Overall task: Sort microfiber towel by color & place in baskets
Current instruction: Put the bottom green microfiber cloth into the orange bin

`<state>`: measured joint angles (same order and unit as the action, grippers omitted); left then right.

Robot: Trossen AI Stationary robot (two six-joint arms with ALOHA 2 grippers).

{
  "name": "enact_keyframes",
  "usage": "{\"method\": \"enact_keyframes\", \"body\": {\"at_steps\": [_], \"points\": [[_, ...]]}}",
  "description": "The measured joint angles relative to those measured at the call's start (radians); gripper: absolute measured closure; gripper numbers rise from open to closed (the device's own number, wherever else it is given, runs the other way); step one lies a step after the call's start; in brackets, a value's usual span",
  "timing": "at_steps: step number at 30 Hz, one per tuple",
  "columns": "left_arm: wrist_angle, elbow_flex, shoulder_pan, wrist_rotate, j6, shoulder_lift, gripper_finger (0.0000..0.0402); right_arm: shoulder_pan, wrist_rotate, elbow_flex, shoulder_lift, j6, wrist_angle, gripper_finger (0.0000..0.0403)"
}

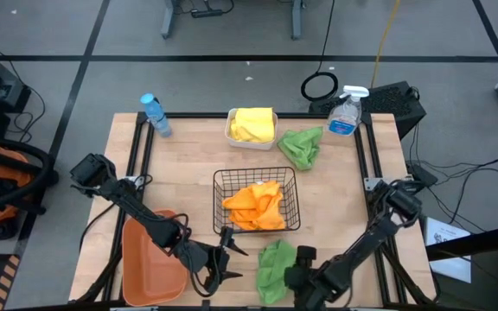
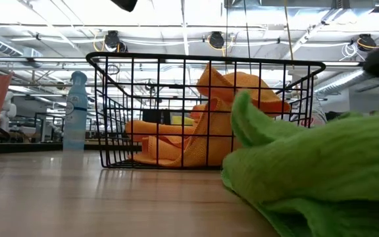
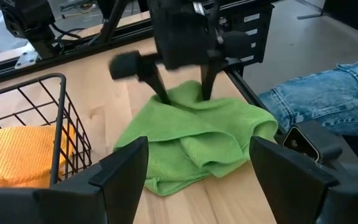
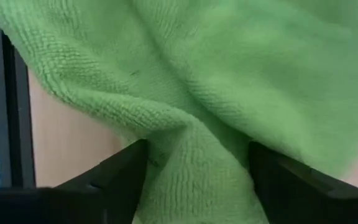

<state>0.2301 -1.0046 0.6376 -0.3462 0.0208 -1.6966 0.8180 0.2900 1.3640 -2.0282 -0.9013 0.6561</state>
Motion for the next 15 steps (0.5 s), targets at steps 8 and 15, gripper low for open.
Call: {"method": "enact_keyframes", "body": {"at_steps": [8, 15], "points": [[-0.012, 0.000, 0.000, -0.002, 0.001, 0.000, 0.0116, -0.040, -0.124, 0.004, -0.022, 0.026, -0.031, 0.0289], [-0.016, 0.000, 0.000, -0.002, 0.002, 0.000, 0.0116, -0.052, -0.168, 0.000, 0.005, 0.080, -0.063, 0.0388]]}}
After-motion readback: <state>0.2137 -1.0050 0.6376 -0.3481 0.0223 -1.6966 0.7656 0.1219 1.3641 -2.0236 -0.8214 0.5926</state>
